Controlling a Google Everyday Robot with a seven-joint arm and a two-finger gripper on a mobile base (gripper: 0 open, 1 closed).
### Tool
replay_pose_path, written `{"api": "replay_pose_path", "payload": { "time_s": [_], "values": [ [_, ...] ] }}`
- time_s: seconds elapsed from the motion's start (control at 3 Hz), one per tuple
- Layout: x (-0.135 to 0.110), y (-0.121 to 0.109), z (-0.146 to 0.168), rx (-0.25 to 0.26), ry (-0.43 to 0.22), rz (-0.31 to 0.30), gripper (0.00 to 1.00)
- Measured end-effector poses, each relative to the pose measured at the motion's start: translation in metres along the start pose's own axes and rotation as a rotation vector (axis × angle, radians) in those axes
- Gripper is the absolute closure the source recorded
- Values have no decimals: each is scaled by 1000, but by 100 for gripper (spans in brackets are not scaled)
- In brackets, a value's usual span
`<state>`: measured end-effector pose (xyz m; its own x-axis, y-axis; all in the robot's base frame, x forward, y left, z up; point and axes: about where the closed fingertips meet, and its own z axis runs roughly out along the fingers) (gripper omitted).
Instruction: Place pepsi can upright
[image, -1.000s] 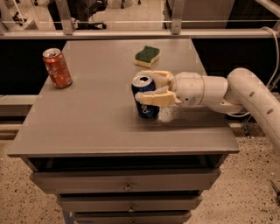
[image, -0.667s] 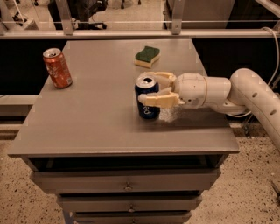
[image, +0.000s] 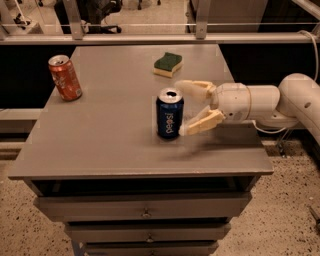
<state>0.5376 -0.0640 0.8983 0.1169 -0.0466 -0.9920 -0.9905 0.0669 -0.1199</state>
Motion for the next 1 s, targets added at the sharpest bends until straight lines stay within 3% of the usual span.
{"api": "replay_pose_path", "payload": {
  "time_s": [0.33, 0.67, 1.0],
  "values": [
    [-6, -8, -44, 38, 96, -36, 0],
    [-32, -20, -106, 110, 191, -98, 0],
    [-46, -28, -120, 141, 190, -128, 0]
  ]
}}
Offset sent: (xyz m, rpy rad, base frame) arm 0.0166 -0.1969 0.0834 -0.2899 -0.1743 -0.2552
